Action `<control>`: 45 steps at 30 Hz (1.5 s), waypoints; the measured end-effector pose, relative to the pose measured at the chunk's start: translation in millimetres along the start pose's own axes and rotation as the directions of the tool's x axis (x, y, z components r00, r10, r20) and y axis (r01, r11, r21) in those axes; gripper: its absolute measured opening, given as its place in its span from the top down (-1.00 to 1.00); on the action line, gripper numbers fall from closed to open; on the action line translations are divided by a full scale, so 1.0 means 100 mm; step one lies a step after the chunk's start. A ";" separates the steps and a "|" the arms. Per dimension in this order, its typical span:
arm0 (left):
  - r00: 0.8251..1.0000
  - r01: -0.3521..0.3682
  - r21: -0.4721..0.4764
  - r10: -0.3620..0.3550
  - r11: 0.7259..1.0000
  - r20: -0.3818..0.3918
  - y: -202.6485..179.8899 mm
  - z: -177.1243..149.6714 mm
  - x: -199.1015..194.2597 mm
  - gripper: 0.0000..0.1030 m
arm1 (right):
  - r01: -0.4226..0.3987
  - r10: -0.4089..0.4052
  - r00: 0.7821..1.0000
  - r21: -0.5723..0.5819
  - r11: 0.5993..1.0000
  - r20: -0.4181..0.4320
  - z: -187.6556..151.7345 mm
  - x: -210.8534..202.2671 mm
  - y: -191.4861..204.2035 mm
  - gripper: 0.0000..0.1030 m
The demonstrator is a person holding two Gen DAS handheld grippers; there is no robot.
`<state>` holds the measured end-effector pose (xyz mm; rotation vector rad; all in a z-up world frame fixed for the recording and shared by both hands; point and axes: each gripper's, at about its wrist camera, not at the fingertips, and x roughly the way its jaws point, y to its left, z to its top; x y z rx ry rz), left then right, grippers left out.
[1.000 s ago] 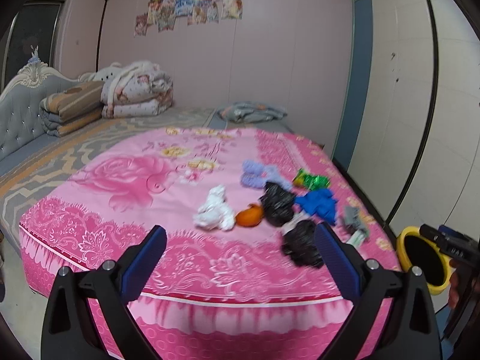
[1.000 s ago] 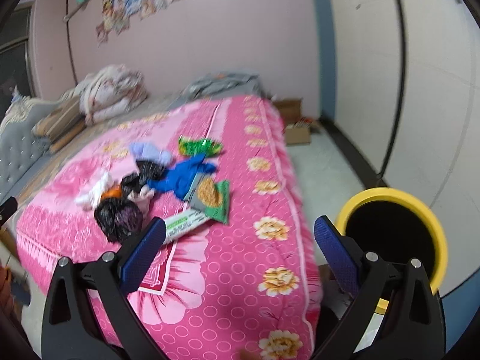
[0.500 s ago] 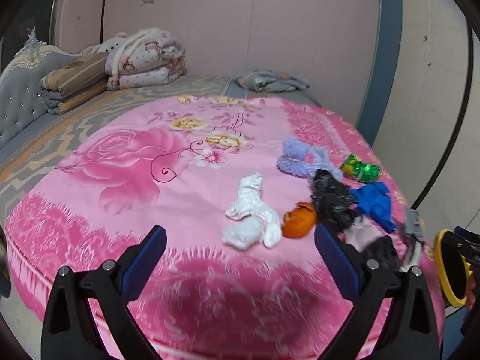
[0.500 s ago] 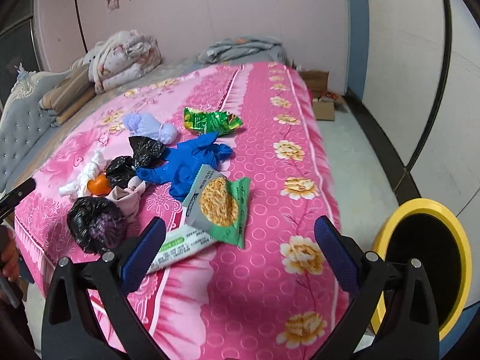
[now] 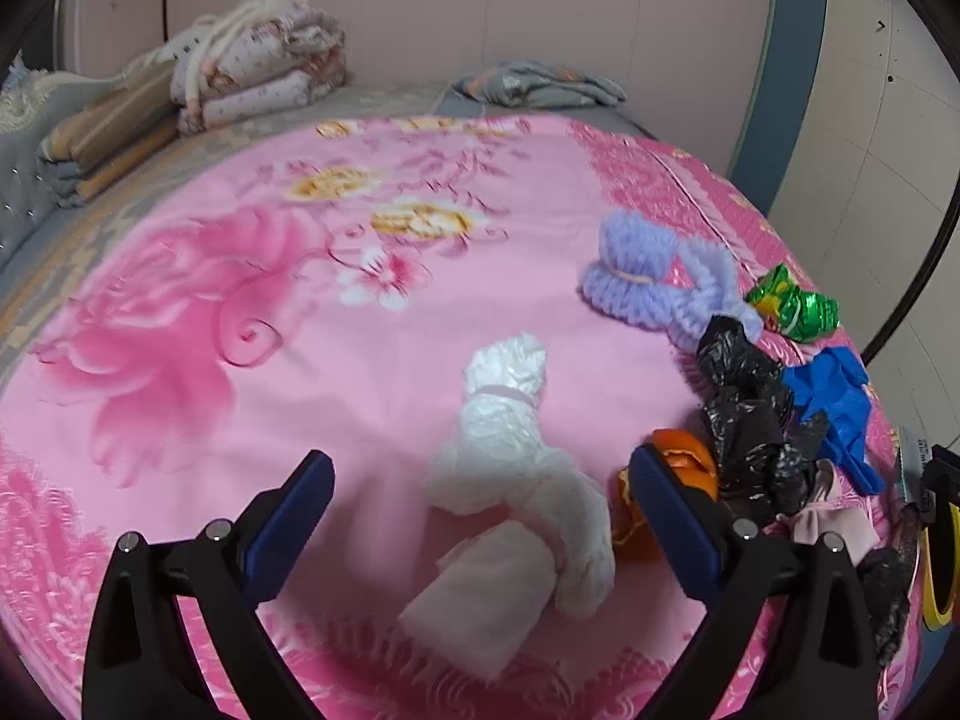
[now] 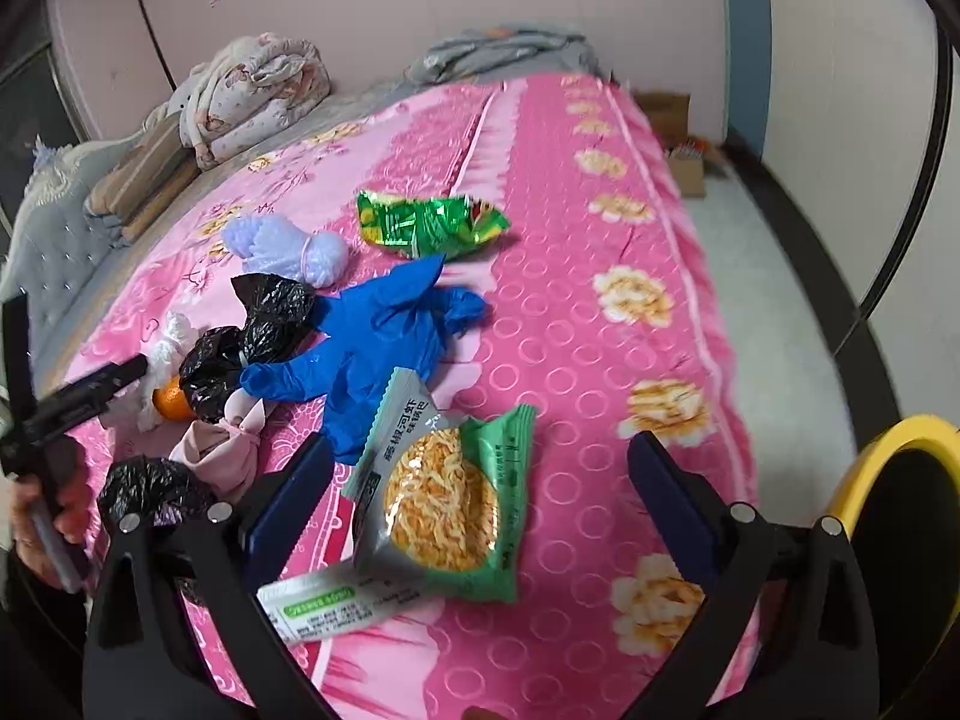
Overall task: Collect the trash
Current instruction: 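Grasp the green snack bag with the right tool while the left tool grasps the white tissue, then carry the green bag and white tissue over the yellow bin with both tools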
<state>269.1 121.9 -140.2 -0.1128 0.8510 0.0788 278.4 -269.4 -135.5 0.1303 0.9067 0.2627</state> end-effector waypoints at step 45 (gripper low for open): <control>0.931 0.225 0.134 -0.253 0.965 0.262 -1.16 0.46 -1.80 0.45 | -0.049 0.025 0.944 0.065 0.997 0.329 0.08 -2.12 -0.21 0.36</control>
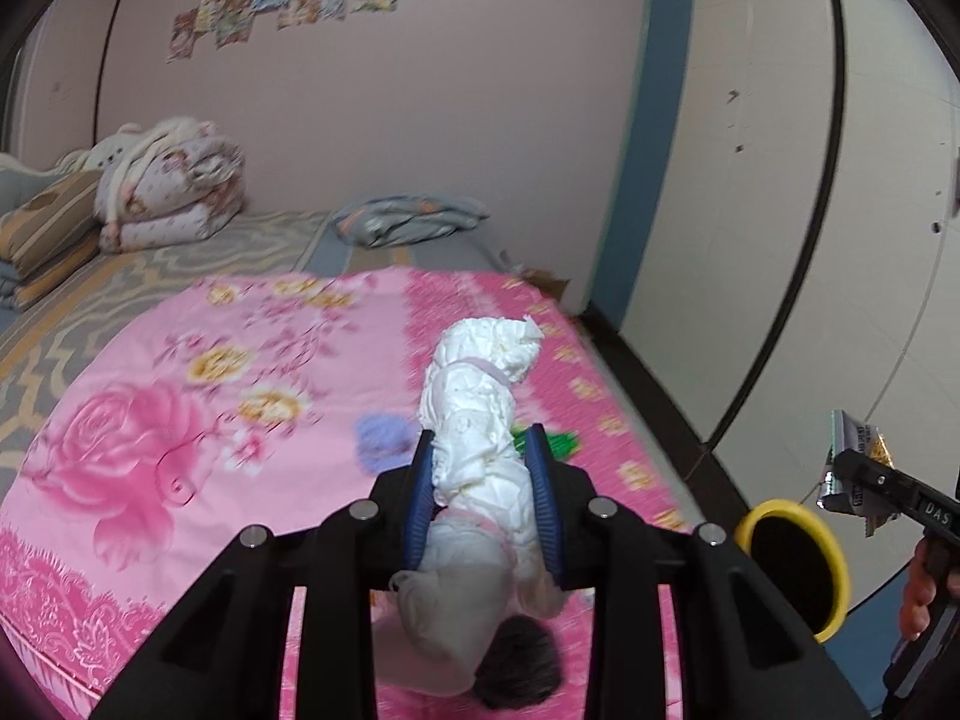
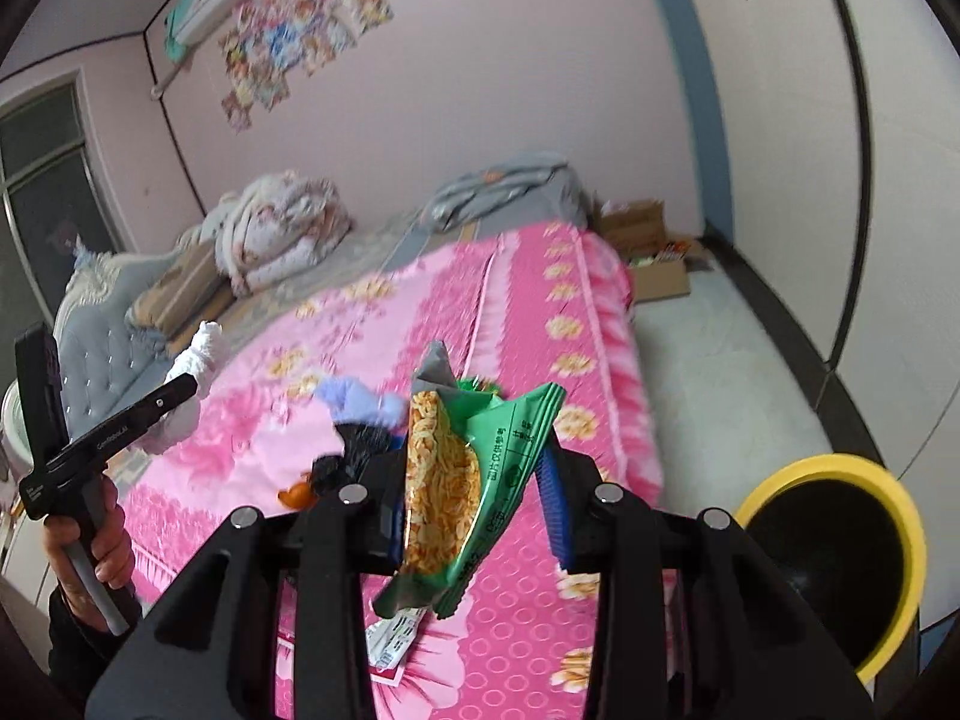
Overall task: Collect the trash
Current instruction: 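Carry the green bag and white tissue over the yellow bin with both tools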
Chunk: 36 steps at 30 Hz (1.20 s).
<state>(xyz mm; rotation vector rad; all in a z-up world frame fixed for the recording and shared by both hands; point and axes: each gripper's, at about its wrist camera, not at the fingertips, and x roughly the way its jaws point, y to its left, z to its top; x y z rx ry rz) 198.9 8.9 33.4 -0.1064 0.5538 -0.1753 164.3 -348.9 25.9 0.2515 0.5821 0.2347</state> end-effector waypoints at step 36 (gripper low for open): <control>0.886 0.461 0.225 -0.430 0.858 -0.177 -2.96 -0.50 1.18 0.45 | 0.562 -0.619 0.765 0.284 0.777 0.181 -0.36 -1.07 -1.81 0.32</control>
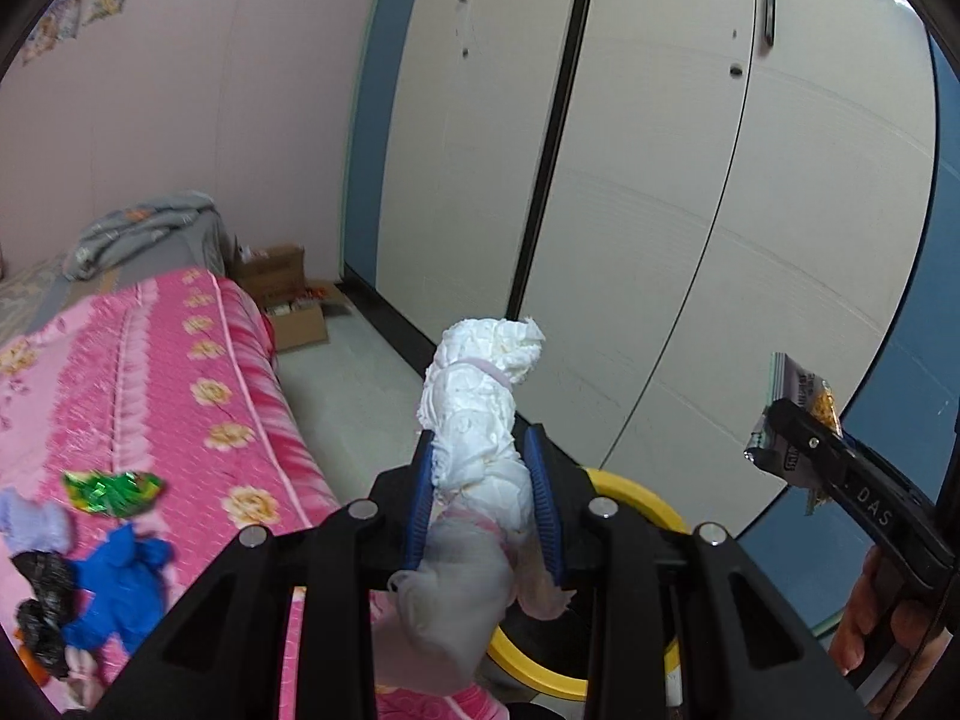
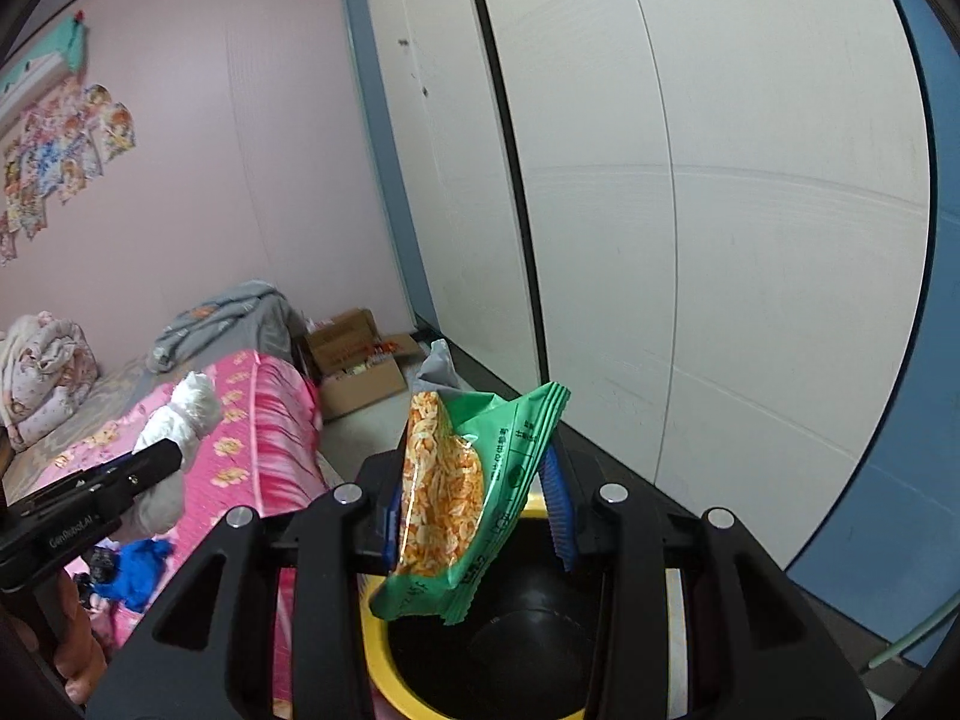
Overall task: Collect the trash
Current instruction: 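Carry the green bag and white tissue over the yellow bin with both tools, then open both tools to drop the bag and tissue into the bin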
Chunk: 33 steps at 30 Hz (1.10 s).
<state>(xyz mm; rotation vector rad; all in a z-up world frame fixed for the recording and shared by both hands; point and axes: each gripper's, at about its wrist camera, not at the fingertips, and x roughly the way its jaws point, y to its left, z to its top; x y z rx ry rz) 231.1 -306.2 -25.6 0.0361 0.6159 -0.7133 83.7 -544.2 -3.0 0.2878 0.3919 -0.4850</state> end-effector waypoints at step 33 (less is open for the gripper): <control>0.992 0.041 0.004 -0.040 0.999 -0.124 -0.34 -0.34 0.85 -0.44 | 0.131 -0.117 0.985 0.107 0.986 -0.128 -0.66 0.58 -0.64 -0.37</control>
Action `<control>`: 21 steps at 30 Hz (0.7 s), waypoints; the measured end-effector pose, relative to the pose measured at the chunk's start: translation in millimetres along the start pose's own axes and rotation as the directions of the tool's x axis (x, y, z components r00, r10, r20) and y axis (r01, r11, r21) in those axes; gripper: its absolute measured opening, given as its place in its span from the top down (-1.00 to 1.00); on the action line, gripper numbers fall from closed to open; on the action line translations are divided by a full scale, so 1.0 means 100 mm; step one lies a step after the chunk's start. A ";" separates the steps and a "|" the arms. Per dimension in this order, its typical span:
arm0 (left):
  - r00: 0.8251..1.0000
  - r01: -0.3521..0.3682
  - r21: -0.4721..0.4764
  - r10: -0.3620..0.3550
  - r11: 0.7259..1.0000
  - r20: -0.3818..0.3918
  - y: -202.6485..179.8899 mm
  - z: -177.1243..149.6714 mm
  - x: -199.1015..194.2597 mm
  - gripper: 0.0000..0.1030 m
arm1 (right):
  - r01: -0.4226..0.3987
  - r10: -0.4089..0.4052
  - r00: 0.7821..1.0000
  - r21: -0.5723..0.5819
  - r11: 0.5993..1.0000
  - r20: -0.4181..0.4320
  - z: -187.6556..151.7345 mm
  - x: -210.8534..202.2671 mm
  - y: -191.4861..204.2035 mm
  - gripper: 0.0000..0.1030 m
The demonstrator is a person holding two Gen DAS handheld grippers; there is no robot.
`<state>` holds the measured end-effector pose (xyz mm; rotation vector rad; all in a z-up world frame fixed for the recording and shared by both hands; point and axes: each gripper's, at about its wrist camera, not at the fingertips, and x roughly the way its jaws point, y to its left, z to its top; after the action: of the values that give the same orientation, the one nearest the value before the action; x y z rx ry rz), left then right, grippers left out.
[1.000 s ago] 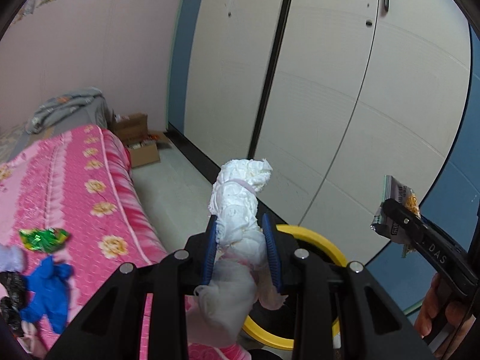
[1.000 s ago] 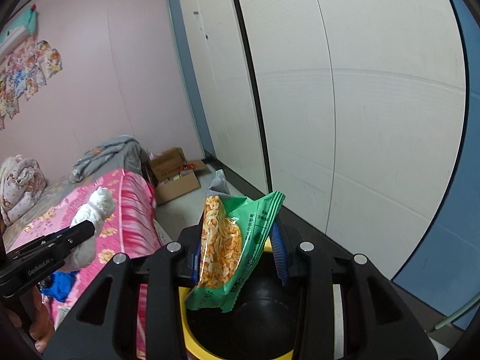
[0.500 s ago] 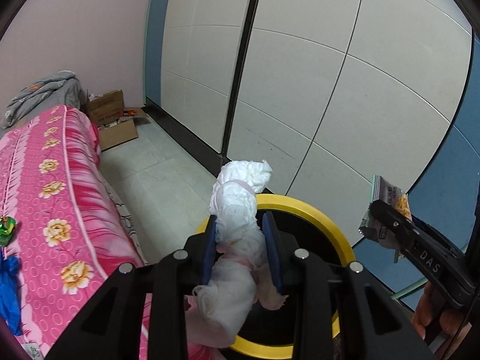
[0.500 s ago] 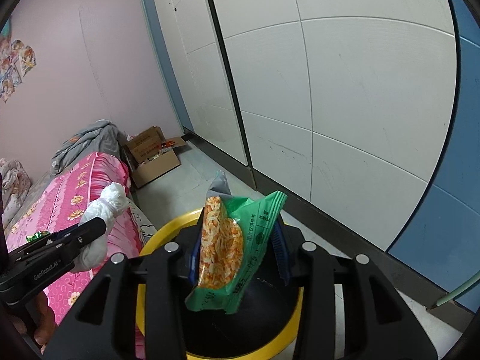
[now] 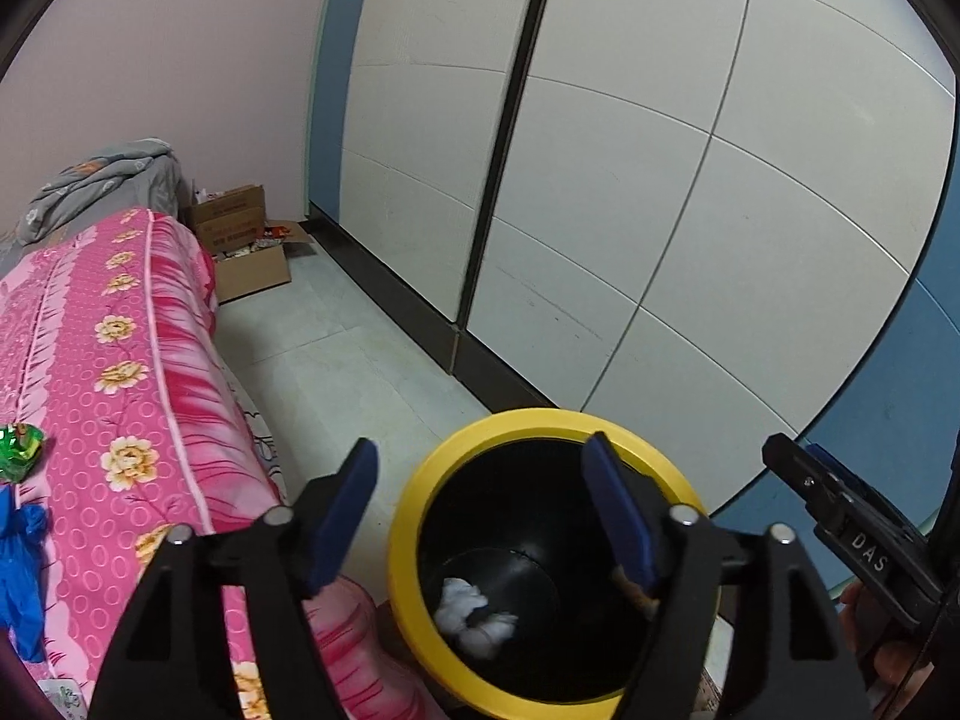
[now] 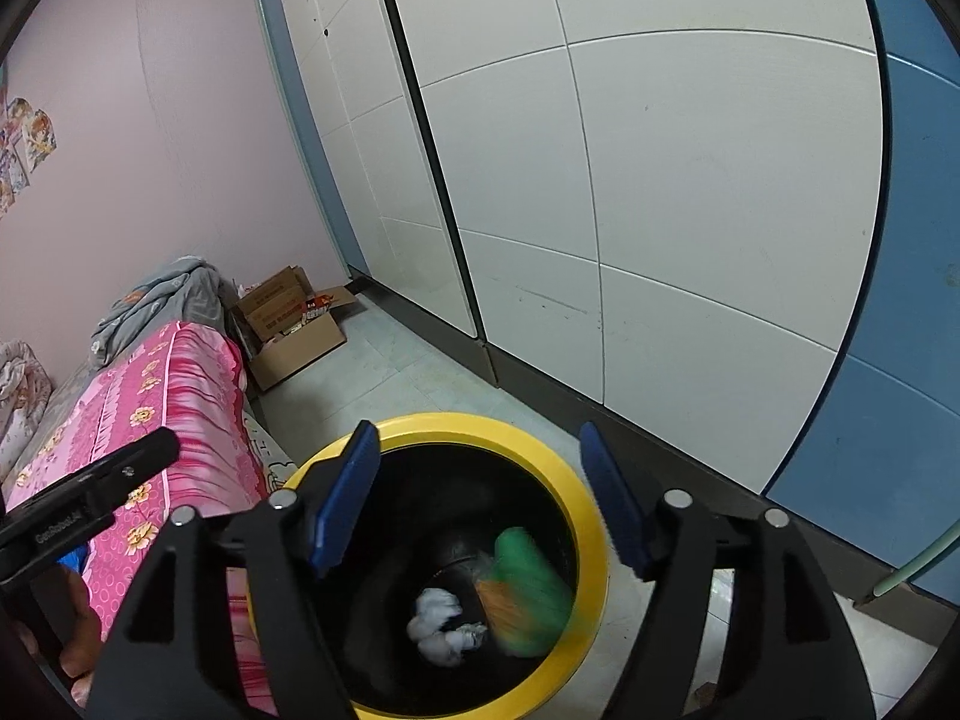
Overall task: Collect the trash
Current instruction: 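Open both tools to drop the bag and tissue into the bin, then move both tools back over the bed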
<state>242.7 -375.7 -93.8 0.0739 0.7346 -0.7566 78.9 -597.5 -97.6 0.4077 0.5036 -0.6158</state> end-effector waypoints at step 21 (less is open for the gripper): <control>0.954 -0.224 -0.099 0.239 0.969 0.182 1.06 0.07 -1.49 -0.71 | -0.204 0.210 0.975 -0.086 0.975 0.075 0.23 -0.89 0.81 -0.60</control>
<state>242.2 -210.4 -14.7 0.0155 0.5582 -0.5014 74.8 -509.2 -12.6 0.3532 0.3972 -0.4083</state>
